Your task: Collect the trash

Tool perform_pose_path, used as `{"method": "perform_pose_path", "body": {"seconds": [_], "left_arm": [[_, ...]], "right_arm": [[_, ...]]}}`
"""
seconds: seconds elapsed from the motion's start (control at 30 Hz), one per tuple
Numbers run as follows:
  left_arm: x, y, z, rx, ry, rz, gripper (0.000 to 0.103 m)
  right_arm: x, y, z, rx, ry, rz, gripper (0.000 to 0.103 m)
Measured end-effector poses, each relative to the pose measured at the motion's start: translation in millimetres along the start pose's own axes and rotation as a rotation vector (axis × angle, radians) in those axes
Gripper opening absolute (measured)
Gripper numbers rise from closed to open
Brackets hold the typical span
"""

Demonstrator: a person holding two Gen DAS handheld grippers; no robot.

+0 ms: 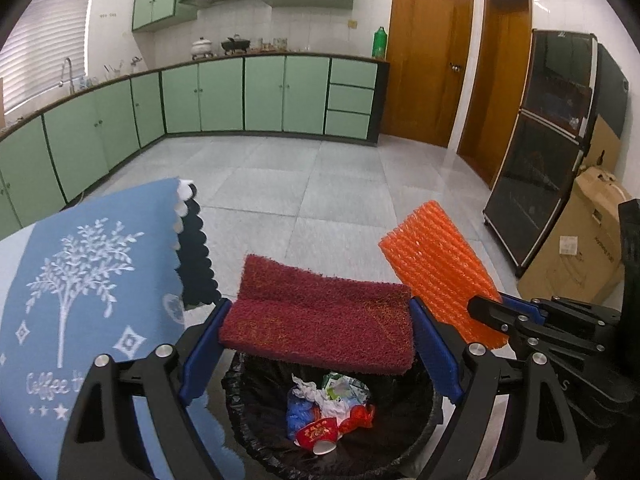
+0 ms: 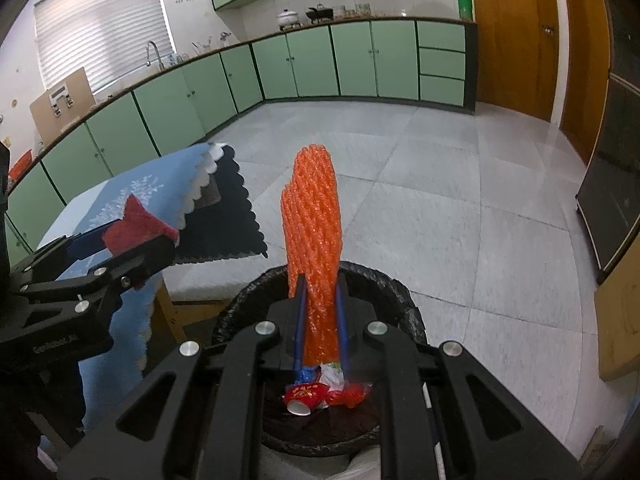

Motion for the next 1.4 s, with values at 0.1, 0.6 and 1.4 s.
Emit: {"method": "perform_pose_path", "body": {"seconds": [0.1,0.6,1.4], "left_arm": [[4.3,0.7,9.6,0.003,0.010,0.000,0.085],[0.8,8.9,27.3,0.052,0.057,-0.070,0.088],[-27.7,28.9,-52.0,-0.002,-0.057,-0.077,0.096]], "right_arm": [[3.2,-3.0,8.5,0.005,0.015,0.004,0.012],[7.4,-11.6,29.4,0.036,0.040,0.027,0.052],[-37.8,22.8,-47.2,-0.018,-0.102,-0.003,0.089]]}}
Point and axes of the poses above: each gripper's, at about its wrist camera, not at the fingertips, and z roughly the way its jaws point, y to its left, x to its underside, the point moved 5 cm from there along z, roughly the way its jaws point, and after that the axes turned 11 degrees about -y, right-handed, at the moved point
